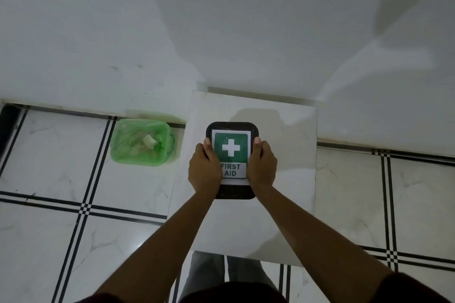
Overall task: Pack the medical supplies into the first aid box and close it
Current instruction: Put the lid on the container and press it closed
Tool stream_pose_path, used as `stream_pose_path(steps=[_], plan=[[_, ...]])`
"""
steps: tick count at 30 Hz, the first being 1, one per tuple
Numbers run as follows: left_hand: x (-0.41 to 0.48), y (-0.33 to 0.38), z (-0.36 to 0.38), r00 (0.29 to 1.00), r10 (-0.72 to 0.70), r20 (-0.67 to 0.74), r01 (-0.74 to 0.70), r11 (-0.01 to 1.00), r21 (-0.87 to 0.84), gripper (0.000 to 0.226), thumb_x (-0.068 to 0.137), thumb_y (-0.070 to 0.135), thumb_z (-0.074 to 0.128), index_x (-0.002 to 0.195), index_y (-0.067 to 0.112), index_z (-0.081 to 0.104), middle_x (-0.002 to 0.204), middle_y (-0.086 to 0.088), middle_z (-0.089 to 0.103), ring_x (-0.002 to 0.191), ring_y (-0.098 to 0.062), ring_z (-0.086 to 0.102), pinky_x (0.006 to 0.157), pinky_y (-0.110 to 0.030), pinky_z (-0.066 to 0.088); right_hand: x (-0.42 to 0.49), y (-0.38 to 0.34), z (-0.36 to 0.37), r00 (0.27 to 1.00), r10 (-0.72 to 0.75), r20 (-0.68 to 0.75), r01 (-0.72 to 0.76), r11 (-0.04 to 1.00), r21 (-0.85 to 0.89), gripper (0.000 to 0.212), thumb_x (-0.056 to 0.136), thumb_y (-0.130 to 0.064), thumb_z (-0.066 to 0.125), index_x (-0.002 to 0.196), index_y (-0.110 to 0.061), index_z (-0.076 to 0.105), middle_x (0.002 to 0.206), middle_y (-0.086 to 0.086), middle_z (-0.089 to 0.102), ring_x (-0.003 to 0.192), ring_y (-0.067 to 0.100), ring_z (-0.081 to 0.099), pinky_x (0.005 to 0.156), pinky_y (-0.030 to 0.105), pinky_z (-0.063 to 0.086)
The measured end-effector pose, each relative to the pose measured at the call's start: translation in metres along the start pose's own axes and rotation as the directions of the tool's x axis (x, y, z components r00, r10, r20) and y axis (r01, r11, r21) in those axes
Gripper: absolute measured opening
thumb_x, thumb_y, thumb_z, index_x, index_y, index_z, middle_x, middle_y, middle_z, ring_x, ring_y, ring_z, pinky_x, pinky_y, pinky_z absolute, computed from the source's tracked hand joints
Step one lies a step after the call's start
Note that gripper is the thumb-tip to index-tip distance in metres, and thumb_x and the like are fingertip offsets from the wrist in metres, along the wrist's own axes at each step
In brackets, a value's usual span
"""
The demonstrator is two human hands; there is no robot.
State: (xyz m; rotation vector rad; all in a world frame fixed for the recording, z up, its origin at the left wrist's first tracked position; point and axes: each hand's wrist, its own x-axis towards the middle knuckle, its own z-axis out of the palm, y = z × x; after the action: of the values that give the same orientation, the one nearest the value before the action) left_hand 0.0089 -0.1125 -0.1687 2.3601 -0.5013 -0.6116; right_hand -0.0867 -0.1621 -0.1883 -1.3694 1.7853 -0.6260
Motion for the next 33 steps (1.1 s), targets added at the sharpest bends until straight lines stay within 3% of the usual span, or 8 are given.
stream_pose_path(steps=[2,5,8,13,20,24,29,33], plan=[[-0.002,0.002,0.003,0.992,0.123,-0.025,-0.119,0.986,0.116,0.040,0.099,0.042,0.025,0.109,0.011,0.047,0.110,-0.010,0.057,0.104,-0.028,0.052,0.078,-0.049,0.051,-0.004,-0.002,0.002,0.987,-0.145,-0.062,0.134,0.979,-0.151,0.031,0.101,-0.030,0.030,0.110,-0.009,0.051,0.105,0.011,0.061,0.101,0.027,0.060,0.075,0.030,0.051],[-0.002,-0.002,0.005,0.923,0.361,0.134,-0.385,0.858,0.340,0.056,0.100,0.038,0.024,0.149,0.017,0.010,0.160,-0.007,0.012,0.147,-0.026,0.007,0.104,-0.055,0.034,-0.004,0.001,0.006,0.929,-0.361,0.082,0.367,0.871,-0.327,0.059,0.097,-0.029,0.044,0.146,-0.005,0.022,0.151,0.016,0.033,0.143,0.030,0.025,0.107,0.035,0.032],[0.004,-0.008,0.007,0.836,0.456,0.306,-0.540,0.782,0.310,0.060,0.100,0.038,0.022,0.150,0.016,-0.003,0.160,0.000,-0.008,0.146,-0.018,-0.015,0.111,-0.053,0.031,-0.003,0.004,0.005,0.885,-0.412,0.219,0.466,0.778,-0.420,0.072,0.094,-0.037,0.048,0.149,-0.006,0.012,0.158,0.014,0.019,0.147,0.029,0.011,0.113,0.037,0.020],[0.011,-0.009,0.005,0.798,0.489,0.351,-0.569,0.804,0.173,0.063,0.099,0.039,0.027,0.150,0.019,-0.003,0.159,0.007,-0.014,0.145,-0.015,-0.015,0.107,-0.027,0.015,0.003,0.003,-0.001,0.861,-0.421,0.284,0.508,0.713,-0.483,0.072,0.093,-0.042,0.045,0.148,-0.004,0.017,0.154,0.017,0.029,0.142,0.031,0.028,0.114,0.041,0.028],[0.011,-0.014,0.008,0.817,0.465,0.341,-0.515,0.855,0.067,0.066,0.096,0.046,0.028,0.150,0.026,-0.005,0.157,0.015,-0.013,0.121,-0.016,0.046,0.083,-0.022,0.041,0.011,0.001,-0.006,0.842,-0.417,0.343,0.524,0.784,-0.333,0.075,0.090,-0.050,0.023,0.148,-0.003,0.014,0.154,0.019,0.026,0.141,0.032,0.030,0.105,0.033,0.034],[0.011,-0.009,0.005,0.824,0.450,0.344,-0.497,0.866,0.056,0.067,0.094,0.050,0.025,0.150,0.028,-0.006,0.157,0.015,-0.014,0.121,-0.014,0.047,0.083,-0.023,0.042,0.011,-0.003,-0.007,0.844,-0.399,0.359,0.510,0.805,-0.305,0.084,0.088,-0.063,0.008,0.148,-0.004,0.012,0.156,0.017,0.021,0.144,0.029,0.024,0.109,0.032,0.029],[0.017,-0.011,0.002,0.784,0.494,0.375,-0.555,0.829,0.069,0.065,0.096,0.048,0.020,0.150,0.022,-0.005,0.158,0.007,-0.016,0.147,-0.020,0.001,0.113,-0.048,0.030,0.010,-0.001,-0.008,0.842,-0.404,0.359,0.530,0.748,-0.400,0.069,0.094,-0.043,0.033,0.148,-0.004,0.013,0.157,0.018,0.018,0.146,0.031,0.010,0.116,0.044,0.020],[0.011,-0.025,-0.009,0.786,0.509,0.350,-0.584,0.797,0.152,0.065,0.096,0.049,0.019,0.150,0.022,-0.005,0.160,0.001,-0.013,0.144,-0.016,-0.021,0.114,-0.055,0.021,-0.014,0.011,-0.020,0.874,-0.366,0.321,0.473,0.793,-0.384,0.066,0.097,-0.050,0.006,0.148,-0.010,0.009,0.158,0.017,0.013,0.146,0.030,0.003,0.118,0.049,0.017]])
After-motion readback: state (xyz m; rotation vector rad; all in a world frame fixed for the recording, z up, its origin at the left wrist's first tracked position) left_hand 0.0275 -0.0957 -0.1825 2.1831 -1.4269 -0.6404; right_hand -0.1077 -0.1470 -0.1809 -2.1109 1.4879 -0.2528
